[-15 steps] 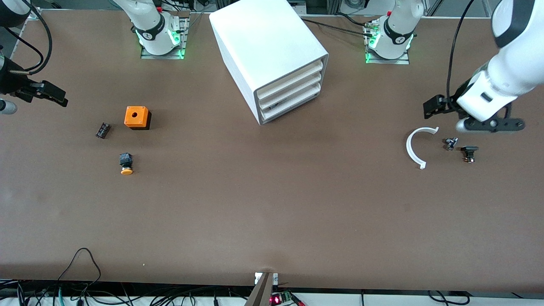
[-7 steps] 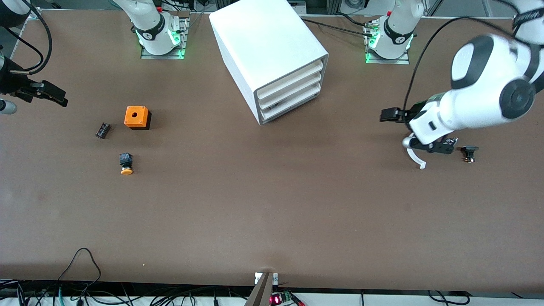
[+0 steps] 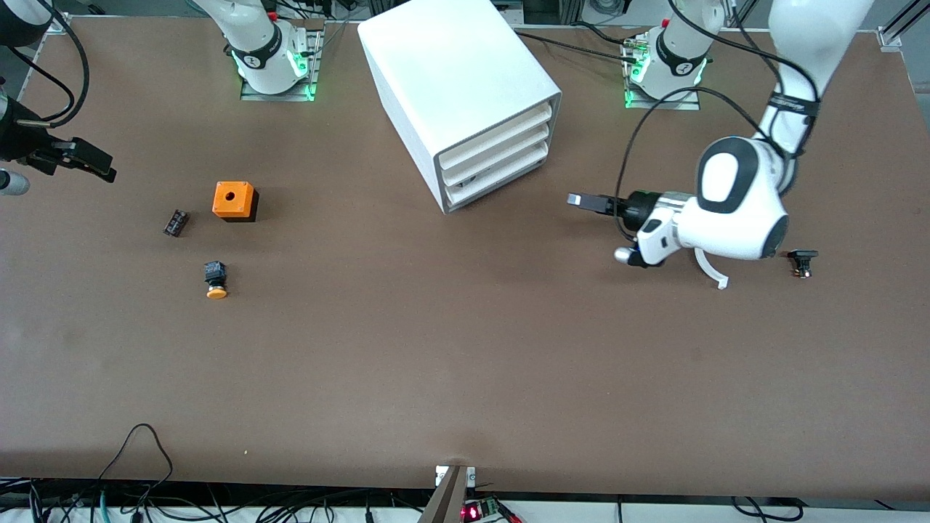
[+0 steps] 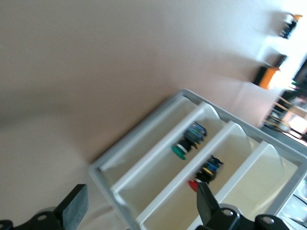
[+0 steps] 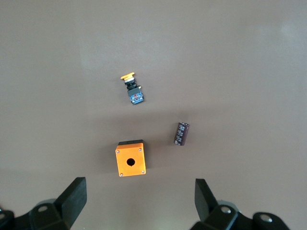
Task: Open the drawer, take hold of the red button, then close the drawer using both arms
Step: 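Reach the left gripper to the white cabinet's drawer handle and grasp it, then pull the drawer open with the left gripper while the right gripper advances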
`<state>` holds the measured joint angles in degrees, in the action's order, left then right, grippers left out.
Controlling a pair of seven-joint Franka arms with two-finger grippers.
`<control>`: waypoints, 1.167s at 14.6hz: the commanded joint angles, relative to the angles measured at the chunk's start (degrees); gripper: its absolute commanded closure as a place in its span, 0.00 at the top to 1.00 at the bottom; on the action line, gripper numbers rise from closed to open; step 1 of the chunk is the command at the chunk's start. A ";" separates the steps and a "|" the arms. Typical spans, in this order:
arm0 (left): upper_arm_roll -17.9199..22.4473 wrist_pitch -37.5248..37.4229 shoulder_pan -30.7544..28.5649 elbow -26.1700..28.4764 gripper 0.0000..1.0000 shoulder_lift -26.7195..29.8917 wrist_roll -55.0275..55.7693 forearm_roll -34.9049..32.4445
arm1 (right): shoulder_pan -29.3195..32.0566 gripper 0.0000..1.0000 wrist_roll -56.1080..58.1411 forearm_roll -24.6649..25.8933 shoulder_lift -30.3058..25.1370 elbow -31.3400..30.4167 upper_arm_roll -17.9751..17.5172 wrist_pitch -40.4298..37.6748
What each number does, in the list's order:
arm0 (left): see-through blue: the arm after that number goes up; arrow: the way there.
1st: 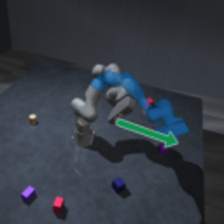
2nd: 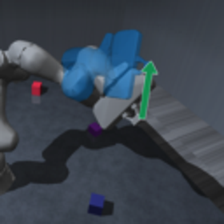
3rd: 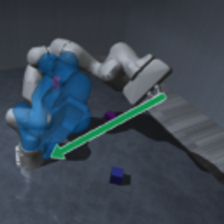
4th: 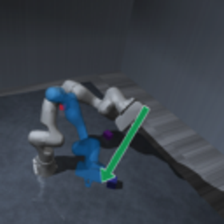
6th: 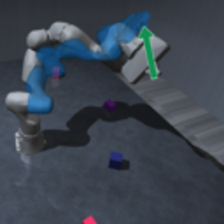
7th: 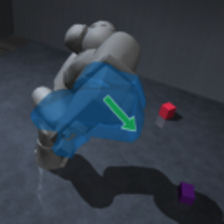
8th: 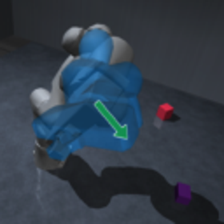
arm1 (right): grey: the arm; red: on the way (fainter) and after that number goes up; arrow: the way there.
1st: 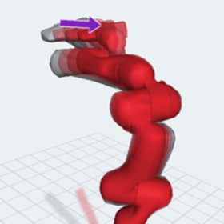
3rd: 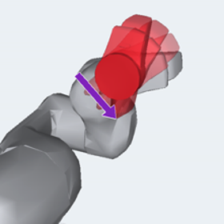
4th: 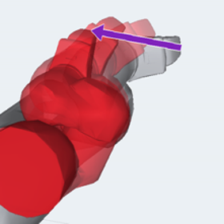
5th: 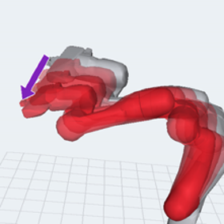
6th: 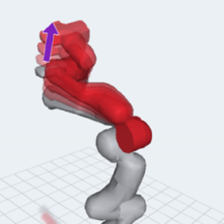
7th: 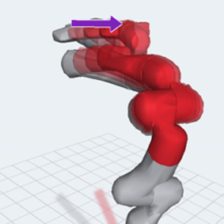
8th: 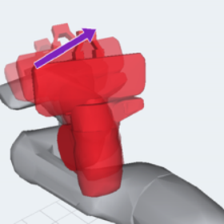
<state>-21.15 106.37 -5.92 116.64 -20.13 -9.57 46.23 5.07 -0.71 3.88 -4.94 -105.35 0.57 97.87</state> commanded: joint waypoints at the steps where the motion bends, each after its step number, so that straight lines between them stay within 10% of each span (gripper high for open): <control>1: -3.00 5.14 0.56 7.27 0.99 1.49 -9.20 5.27 | 0.20 1.00 0.54 0.34 -1.39 -1.35 -0.05 -0.05; 17: -11.10 10.08 4.78 13.17 0.75 0.26 -12.31 8.43 | -0.24 1.00 -0.69 -0.71 -1.47 1.20 -10.41 -5.58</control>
<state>-31.59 115.77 -1.73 128.52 -20.28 -20.25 51.95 4.59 -0.84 3.62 -5.54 -105.00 -7.77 94.63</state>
